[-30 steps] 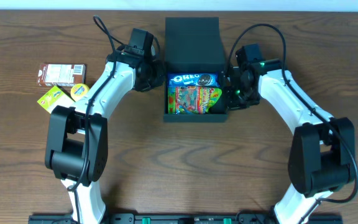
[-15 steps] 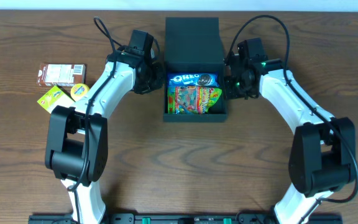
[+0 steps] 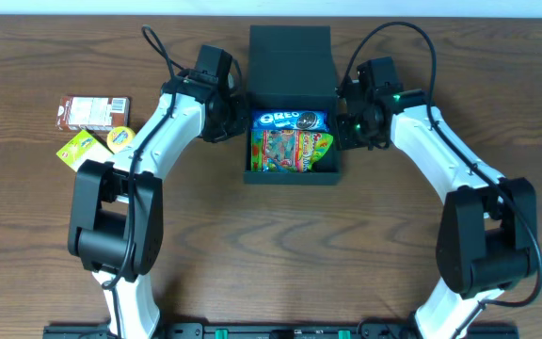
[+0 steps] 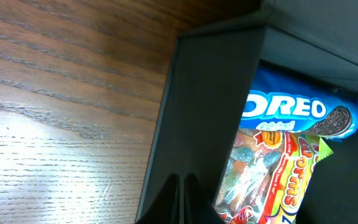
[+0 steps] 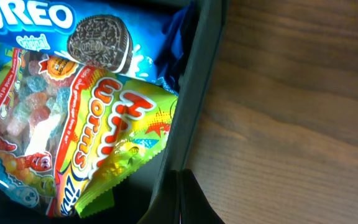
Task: Pack container
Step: 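Lift both grippers away from the box to the sides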
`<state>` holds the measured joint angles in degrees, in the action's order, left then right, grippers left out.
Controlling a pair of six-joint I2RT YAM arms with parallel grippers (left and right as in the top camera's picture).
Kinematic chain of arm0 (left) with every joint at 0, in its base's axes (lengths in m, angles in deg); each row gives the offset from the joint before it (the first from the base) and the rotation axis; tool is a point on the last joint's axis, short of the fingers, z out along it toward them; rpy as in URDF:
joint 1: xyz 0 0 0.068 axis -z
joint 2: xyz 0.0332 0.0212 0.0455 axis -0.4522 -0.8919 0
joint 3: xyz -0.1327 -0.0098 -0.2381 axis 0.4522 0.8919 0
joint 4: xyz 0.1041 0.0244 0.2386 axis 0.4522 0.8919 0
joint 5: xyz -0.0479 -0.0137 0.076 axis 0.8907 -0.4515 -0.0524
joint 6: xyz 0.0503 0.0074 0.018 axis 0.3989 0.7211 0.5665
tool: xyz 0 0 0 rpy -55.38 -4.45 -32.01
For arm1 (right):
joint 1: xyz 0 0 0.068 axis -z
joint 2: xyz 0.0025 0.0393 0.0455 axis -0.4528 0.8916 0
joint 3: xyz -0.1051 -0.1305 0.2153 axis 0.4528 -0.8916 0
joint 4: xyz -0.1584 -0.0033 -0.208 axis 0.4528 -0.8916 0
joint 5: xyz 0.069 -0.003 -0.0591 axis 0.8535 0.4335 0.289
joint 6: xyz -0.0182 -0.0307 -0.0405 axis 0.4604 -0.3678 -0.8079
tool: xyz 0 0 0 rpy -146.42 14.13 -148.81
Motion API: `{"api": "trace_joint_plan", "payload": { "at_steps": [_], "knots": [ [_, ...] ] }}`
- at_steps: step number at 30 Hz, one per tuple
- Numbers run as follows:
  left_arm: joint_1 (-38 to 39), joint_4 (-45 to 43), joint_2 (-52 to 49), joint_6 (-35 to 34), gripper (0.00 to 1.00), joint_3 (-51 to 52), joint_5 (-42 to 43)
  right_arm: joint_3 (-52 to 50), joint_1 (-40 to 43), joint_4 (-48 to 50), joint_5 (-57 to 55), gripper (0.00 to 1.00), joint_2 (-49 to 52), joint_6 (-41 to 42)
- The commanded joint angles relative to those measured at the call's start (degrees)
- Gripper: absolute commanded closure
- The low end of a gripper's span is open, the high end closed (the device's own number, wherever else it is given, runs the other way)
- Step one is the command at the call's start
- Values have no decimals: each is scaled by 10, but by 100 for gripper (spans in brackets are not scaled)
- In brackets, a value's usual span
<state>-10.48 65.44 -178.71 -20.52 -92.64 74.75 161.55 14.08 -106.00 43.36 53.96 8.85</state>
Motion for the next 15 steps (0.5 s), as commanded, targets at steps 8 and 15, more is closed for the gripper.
{"api": "trace_joint_plan", "payload": {
  "at_steps": [8,15],
  "knots": [
    [-64,17,114,34,94,-20,-191,59,58,-15,-73,28,-78,7],
    [-143,63,142,23,2,-20,-255,59,73,-5,-73,1,-86,7]
  ]
}}
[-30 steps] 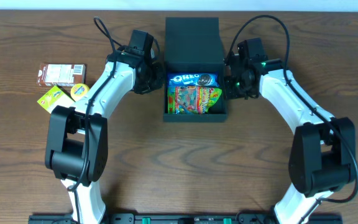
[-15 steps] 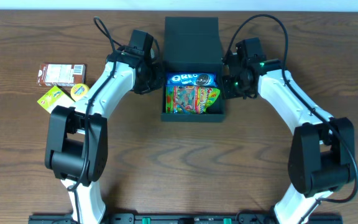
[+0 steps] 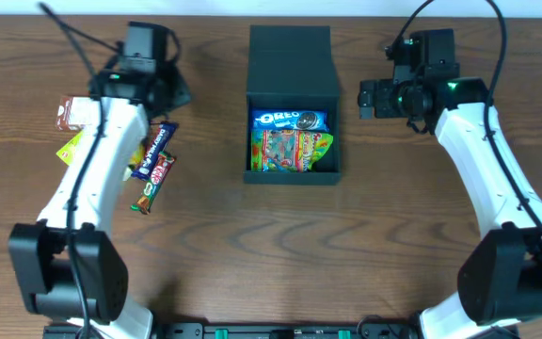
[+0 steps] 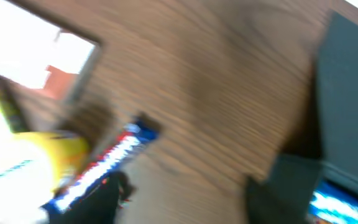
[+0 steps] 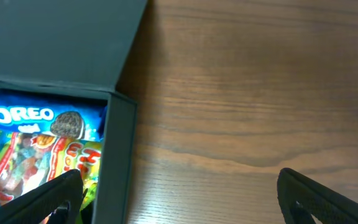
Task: Pack container
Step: 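Lift both grippers away from the box to the sides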
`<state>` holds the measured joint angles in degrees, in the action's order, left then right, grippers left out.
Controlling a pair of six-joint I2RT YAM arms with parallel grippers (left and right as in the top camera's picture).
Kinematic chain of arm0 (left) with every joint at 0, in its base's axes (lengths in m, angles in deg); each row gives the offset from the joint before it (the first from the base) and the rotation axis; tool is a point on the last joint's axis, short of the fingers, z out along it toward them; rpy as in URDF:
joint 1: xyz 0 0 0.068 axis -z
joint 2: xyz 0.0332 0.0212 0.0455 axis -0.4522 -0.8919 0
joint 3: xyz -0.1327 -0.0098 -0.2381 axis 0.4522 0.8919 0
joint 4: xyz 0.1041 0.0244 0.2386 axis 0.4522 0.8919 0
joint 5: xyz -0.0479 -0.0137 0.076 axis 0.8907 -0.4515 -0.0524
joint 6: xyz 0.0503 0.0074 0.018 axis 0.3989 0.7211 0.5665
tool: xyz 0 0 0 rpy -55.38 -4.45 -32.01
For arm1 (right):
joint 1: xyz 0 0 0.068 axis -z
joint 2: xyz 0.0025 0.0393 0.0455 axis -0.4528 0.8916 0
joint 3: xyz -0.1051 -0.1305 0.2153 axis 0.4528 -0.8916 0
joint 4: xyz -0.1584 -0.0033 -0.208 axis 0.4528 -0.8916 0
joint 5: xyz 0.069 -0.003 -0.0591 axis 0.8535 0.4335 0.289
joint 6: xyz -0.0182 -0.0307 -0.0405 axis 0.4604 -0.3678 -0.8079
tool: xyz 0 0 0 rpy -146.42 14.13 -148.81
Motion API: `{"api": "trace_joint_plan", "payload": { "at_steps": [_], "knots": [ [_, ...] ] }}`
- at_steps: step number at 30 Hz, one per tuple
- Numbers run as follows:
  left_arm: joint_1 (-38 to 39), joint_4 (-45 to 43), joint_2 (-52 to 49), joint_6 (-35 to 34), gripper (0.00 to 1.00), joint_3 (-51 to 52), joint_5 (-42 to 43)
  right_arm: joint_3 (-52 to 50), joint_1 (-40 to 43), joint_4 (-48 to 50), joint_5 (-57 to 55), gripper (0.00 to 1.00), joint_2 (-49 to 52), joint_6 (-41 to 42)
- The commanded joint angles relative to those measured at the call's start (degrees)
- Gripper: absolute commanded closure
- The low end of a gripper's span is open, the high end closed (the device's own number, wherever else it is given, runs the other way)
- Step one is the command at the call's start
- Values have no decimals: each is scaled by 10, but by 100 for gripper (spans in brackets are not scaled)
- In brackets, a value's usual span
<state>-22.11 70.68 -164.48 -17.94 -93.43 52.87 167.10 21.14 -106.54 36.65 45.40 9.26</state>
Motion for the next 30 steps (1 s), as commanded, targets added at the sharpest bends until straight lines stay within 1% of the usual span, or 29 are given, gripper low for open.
{"api": "trace_joint_plan", "payload": {
  "at_steps": [1,4,6,8,10,11,12,13,14,16,20,21,25,30],
  "knots": [
    [-42,14,0,-14,5,-12,-34,4,3,0,-6,1,-1,3],
    [-84,14,0,-40,5,-12,-12,4,3,0,-6,1,-1,3],
    [-107,8,0,-35,5,-12,-4,4,3,0,-6,1,-1,3],
    [-127,-2,0,36,5,-12,-4,4,2,0,-6,1,-1,3],
    [-136,-12,0,127,5,-12,-5,4,2,0,-6,1,0,3],
    [-140,-13,0,160,5,-12,-11,4,2,0,-6,1,-1,3],
    [-144,-14,-1,162,5,-12,-23,4,2,0,-6,1,0,3],
    [-146,-14,-1,147,5,-12,-33,4,2,0,-5,1,-1,3],
    [-149,-14,-2,119,5,-12,-44,4,2,0,-5,1,0,3],
    [-156,-15,-5,29,5,-12,-61,4,2,0,-5,1,0,3],
    [-162,-34,-16,-114,5,-12,-71,4,1,-4,-5,1,0,3],
    [-162,-40,-20,-135,5,-12,-71,4,1,-5,-5,1,0,3],
    [-162,-59,-56,-259,4,-12,-70,4,1,-16,-5,1,0,3],
    [-160,-64,-107,-327,5,-12,-66,4,1,-37,-5,1,0,10]
  ]
}}
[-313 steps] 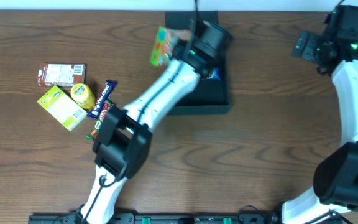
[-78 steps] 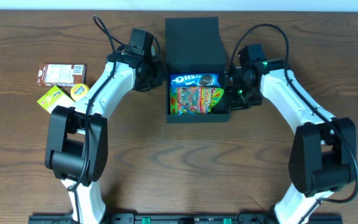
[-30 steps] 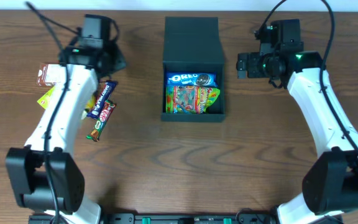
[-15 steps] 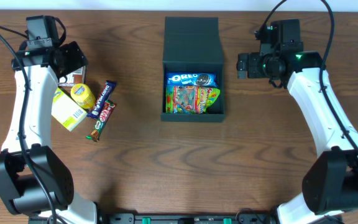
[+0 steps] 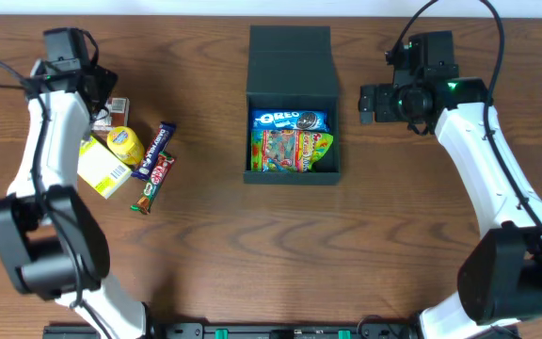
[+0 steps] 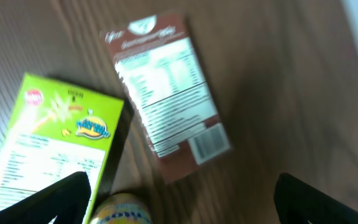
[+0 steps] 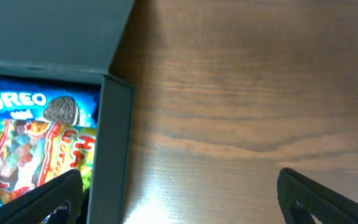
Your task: Pack container
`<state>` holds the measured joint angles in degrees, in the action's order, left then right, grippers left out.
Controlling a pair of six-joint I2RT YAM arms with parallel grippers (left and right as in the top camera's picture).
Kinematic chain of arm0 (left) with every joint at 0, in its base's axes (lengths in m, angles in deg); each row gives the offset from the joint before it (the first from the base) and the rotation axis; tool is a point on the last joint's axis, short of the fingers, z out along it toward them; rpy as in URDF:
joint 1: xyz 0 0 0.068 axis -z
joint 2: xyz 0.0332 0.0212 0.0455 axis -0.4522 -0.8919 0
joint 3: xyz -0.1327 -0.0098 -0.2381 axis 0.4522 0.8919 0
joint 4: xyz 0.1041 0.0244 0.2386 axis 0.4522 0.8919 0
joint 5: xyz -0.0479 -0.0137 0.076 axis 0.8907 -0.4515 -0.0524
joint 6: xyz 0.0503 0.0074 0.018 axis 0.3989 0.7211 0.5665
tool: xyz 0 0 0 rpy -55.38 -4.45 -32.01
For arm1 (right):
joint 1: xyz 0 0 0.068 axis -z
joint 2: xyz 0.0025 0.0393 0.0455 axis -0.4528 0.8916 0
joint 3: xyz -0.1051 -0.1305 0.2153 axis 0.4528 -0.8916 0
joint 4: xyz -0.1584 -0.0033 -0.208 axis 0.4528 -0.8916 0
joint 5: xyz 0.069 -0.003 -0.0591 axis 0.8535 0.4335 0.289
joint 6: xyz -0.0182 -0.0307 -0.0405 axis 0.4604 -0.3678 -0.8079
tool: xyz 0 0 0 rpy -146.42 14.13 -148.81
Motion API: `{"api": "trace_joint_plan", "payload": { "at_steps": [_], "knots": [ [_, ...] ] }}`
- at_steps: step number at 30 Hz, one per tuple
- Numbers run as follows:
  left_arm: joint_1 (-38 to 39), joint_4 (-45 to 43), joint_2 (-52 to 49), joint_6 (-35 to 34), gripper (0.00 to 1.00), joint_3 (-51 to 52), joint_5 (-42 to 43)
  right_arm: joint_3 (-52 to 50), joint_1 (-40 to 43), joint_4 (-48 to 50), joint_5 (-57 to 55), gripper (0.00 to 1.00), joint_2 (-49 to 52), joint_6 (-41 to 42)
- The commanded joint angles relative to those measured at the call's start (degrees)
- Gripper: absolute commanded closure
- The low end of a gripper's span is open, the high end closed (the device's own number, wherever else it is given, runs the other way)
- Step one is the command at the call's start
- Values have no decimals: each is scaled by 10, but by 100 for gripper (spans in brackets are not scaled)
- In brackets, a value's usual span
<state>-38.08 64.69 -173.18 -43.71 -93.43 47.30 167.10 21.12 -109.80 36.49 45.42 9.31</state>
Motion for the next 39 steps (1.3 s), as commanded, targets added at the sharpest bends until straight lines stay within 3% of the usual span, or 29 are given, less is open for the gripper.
{"api": "trace_joint_plan", "payload": {
  "at_steps": [1,10,17,39],
  "knots": [
    [0,-7,-27,-81,5,-12,-10,4,2,-7,-4,1,-1,9],
    [3,-63,-68,-133,4,-14,12,4,2,-11,-4,1,-1,21],
    [3,-62,-82,-105,4,-28,30,4,2,-12,-4,1,-1,24],
    [3,-65,-137,-155,4,-28,42,4,2,-15,-4,1,-1,24]
  ]
}}
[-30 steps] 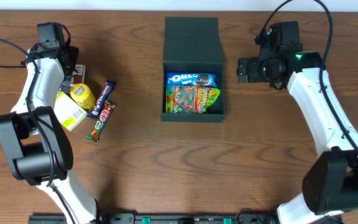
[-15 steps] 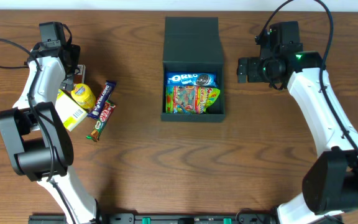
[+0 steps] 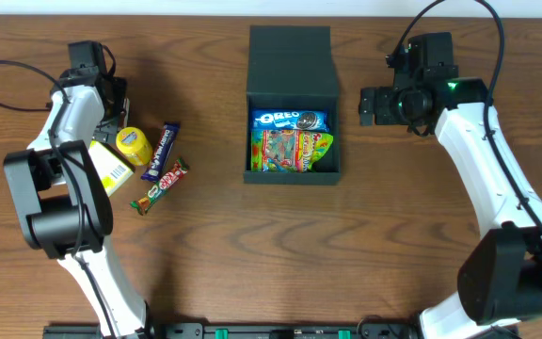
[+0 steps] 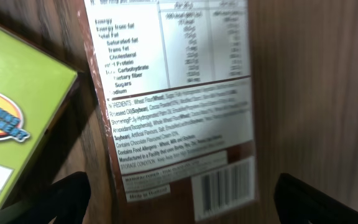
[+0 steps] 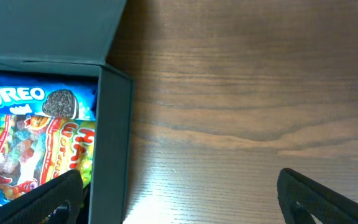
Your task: Pack container
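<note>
The dark box (image 3: 248, 141) stands mid-table with its lid (image 3: 290, 52) folded back. An Oreo pack (image 3: 290, 120) and gummy bags (image 3: 290, 151) lie inside. My left gripper (image 3: 111, 102) is open, low over a brown snack packet (image 4: 173, 106) lying label up, with its fingers (image 4: 48, 199) on either side of the packet's barcode end. My right gripper (image 3: 370, 104) hangs open beside the box's right wall (image 5: 114, 143), holding nothing; the Oreo pack (image 5: 30, 99) shows in its view.
Left of the box lie a green-yellow carton (image 3: 109, 168), a yellow round tub (image 3: 133, 143) and two candy bars (image 3: 161, 149), all close to the brown packet. The carton (image 4: 11, 124) borders the packet's left side. A cable (image 3: 7, 75) loops at the far left.
My left gripper has come down from above the snack pile to just over the brown packet, which now fills its view. The right gripper has barely shifted.
Both grippers were shut against the box's side walls. Then both were away from it and open, the left over the snacks on the left, the right beside the box. The left then hung above the brown packet and carton, and is now close over the packet.
</note>
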`<state>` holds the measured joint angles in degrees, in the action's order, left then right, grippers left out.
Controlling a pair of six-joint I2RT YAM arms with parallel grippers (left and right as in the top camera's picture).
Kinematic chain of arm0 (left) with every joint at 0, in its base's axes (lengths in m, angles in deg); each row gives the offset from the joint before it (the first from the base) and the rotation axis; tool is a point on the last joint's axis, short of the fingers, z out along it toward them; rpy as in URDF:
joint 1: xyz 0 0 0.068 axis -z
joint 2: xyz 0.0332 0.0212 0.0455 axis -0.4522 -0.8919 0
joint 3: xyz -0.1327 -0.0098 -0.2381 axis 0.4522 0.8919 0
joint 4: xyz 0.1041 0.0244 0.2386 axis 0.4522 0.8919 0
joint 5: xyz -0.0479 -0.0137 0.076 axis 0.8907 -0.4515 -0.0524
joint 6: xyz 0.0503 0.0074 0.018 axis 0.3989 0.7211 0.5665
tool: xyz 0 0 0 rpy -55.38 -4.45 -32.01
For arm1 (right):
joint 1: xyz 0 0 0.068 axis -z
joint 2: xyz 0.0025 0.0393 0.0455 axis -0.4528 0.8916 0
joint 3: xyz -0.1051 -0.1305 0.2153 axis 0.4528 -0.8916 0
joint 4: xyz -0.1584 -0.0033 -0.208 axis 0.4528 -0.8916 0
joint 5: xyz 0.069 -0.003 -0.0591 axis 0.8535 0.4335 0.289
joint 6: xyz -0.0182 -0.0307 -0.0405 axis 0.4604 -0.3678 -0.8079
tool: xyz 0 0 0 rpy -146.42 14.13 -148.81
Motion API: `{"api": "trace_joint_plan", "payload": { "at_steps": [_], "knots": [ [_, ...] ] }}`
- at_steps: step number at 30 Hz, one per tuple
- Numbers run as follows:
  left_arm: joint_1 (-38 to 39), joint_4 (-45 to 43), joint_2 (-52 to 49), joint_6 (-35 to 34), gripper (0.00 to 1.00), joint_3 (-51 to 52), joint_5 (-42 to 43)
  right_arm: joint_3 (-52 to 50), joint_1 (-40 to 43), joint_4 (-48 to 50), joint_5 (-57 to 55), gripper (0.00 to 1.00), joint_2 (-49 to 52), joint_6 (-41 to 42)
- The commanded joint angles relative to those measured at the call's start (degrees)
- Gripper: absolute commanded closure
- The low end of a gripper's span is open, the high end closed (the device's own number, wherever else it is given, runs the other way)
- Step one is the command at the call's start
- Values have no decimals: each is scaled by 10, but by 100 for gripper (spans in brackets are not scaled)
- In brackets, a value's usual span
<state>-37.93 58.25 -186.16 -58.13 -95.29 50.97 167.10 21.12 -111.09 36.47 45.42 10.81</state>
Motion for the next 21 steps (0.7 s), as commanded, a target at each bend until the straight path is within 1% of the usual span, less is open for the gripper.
{"api": "trace_joint_plan", "payload": {
  "at_steps": [1,10,13,17,19,21],
  "knots": [
    [2,-4,-7,-11,4,-9,4,4,2,-3,-4,1,-1,9],
    [2,-52,-8,-12,4,-9,-1,4,2,0,-4,1,-1,9],
    [2,-53,-8,3,4,-11,41,4,2,0,-4,1,-1,9],
    [3,-50,-8,17,4,-12,63,4,2,-1,-4,1,-1,9],
    [0,-43,-3,29,4,-12,129,4,2,-3,-4,1,-1,14],
    [0,-30,8,47,4,-17,153,4,2,-3,-4,1,-1,18]
  ]
}}
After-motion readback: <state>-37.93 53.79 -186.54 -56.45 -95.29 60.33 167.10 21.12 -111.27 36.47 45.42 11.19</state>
